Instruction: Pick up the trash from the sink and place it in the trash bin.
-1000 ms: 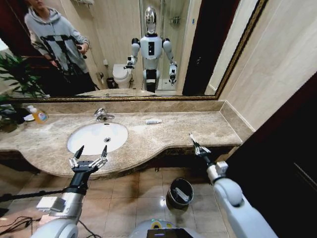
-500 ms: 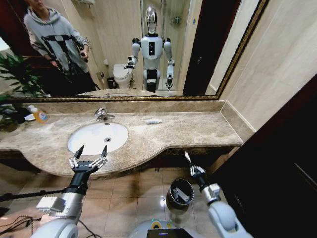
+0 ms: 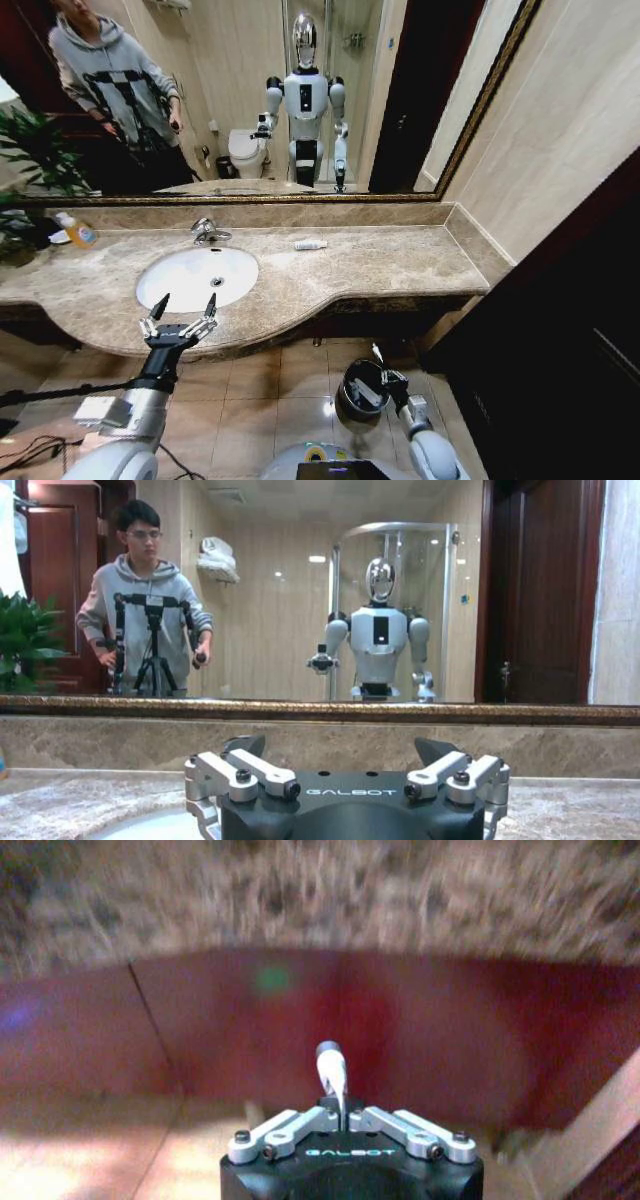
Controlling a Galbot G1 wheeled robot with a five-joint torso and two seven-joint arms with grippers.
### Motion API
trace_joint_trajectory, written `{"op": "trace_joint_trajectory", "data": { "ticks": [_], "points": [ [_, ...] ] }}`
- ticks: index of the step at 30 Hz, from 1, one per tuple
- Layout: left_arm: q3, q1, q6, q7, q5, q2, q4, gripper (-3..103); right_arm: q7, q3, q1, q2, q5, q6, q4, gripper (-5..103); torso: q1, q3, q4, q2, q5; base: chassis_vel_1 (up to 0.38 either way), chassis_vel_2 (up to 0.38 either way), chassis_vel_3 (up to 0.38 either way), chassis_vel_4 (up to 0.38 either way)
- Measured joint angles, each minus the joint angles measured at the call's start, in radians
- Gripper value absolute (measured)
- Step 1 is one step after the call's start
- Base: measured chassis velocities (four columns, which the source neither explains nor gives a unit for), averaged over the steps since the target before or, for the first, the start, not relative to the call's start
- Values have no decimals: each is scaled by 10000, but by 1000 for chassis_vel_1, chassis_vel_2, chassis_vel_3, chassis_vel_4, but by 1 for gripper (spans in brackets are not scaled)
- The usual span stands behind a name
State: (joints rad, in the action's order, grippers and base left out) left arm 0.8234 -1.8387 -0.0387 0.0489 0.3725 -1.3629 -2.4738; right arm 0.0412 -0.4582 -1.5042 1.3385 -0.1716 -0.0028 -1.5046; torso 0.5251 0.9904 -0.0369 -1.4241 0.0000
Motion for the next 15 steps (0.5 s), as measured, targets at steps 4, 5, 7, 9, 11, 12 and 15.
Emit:
{"op": "trace_joint_trajectory", "data": {
  "ticks": [4,5,7,9,11,12,15],
  "points": [
    [0,0,0,0,0,0,0,100,122,103,378,26,211,-360,790,1,0,0,0,0,0,0,0,0,0],
    [0,0,0,0,0,0,0,100,152,119,476,44,297,-417,997,1,0,0,0,0,1,0,0,0,0],
    [0,0,0,0,0,0,0,100,180,156,633,70,425,-485,1330,1,0,0,0,0,0,0,0,0,0],
    [0,0,0,1,0,0,0,100,227,213,841,92,618,-532,1767,1,0,0,1,0,0,0,0,0,0],
    [0,0,0,0,0,0,0,100,286,259,987,111,791,-574,2097,1,0,0,0,0,0,0,0,0,0],
    [0,0,0,0,0,0,0,100,343,289,1120,144,958,-604,2387,1,0,0,0,0,1,0,0,0,0],
    [0,0,0,0,0,0,0,100,484,322,1459,262,1358,-612,3157,1,0,0,1,0,-1,0,0,0,0]
  ]
}}
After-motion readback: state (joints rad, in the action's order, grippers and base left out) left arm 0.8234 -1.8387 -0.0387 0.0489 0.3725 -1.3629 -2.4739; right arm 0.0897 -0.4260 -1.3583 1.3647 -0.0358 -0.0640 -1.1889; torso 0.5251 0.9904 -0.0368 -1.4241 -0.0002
